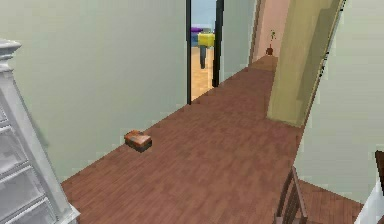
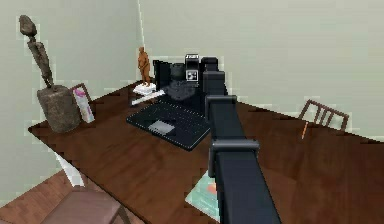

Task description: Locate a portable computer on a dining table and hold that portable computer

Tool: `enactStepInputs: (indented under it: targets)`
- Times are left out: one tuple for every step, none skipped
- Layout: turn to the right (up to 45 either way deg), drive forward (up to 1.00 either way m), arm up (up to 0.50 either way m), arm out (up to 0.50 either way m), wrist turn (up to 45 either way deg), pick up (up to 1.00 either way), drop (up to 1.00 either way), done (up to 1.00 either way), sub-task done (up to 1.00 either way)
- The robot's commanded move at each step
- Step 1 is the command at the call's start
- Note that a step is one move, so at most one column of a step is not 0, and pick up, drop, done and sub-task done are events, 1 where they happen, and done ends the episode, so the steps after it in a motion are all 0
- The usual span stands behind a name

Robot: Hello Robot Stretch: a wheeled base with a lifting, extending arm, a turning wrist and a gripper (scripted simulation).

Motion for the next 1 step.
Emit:
enactStepInputs:
  targets:
    - [0.0, 0.0, 0.0, 0.0, 45.0, 0.0, 0.0, 0.0, 0.0]
